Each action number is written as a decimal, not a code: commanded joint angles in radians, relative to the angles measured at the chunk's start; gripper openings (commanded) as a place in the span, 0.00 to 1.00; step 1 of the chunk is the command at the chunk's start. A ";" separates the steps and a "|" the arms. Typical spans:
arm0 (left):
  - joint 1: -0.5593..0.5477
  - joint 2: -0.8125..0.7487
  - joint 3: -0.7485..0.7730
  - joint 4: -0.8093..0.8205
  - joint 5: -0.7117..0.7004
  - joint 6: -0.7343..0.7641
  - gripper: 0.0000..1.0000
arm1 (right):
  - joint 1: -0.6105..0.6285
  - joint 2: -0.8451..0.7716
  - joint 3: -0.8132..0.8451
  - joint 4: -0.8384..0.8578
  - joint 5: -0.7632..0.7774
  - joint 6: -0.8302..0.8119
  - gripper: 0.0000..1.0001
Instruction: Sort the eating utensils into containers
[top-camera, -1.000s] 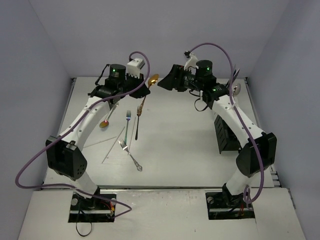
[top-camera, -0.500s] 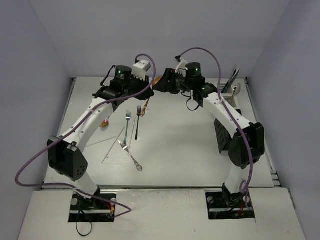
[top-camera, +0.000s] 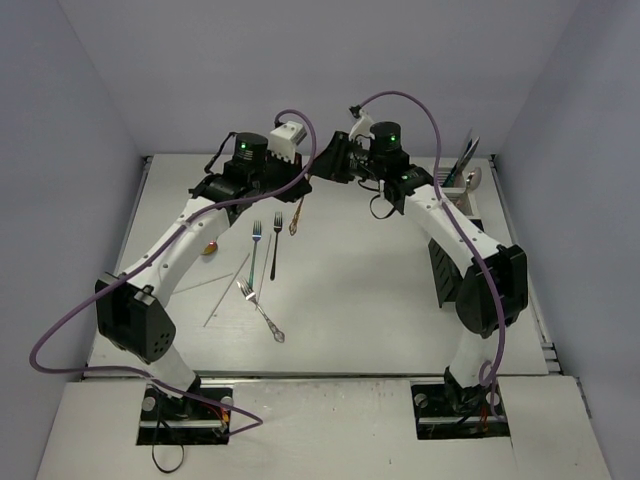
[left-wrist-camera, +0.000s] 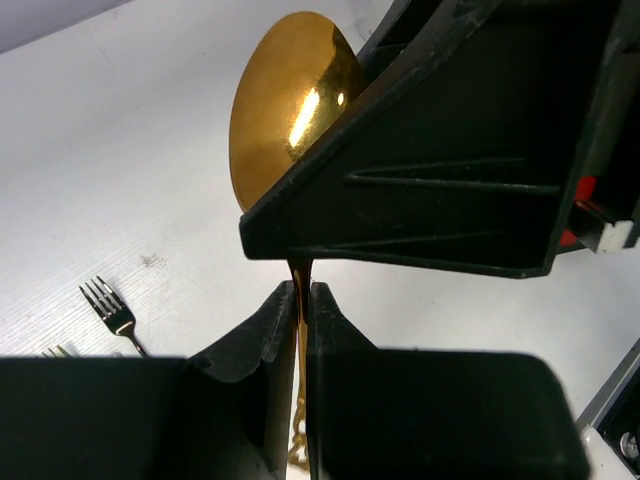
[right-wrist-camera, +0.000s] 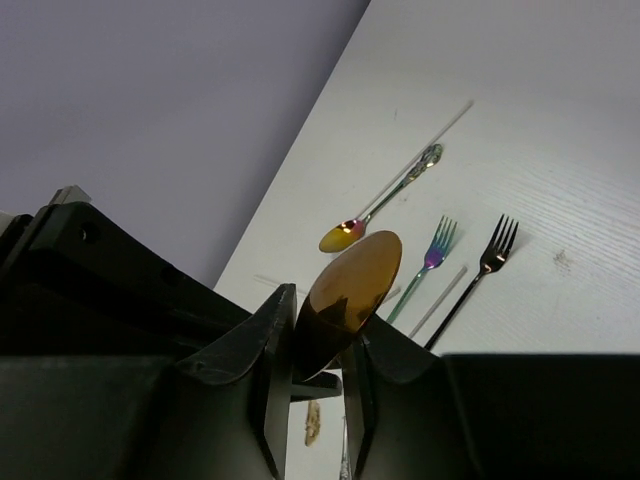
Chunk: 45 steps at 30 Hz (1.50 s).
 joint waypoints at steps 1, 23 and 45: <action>-0.012 -0.056 0.048 0.072 0.013 0.022 0.00 | 0.019 -0.011 0.022 0.110 -0.042 0.013 0.10; 0.079 -0.221 -0.110 -0.019 0.016 0.099 0.81 | -0.676 -0.197 0.048 0.106 -0.283 0.047 0.00; 0.190 -0.188 -0.180 -0.015 -0.056 0.134 0.82 | -0.916 -0.128 -0.105 0.071 -0.190 -0.188 0.00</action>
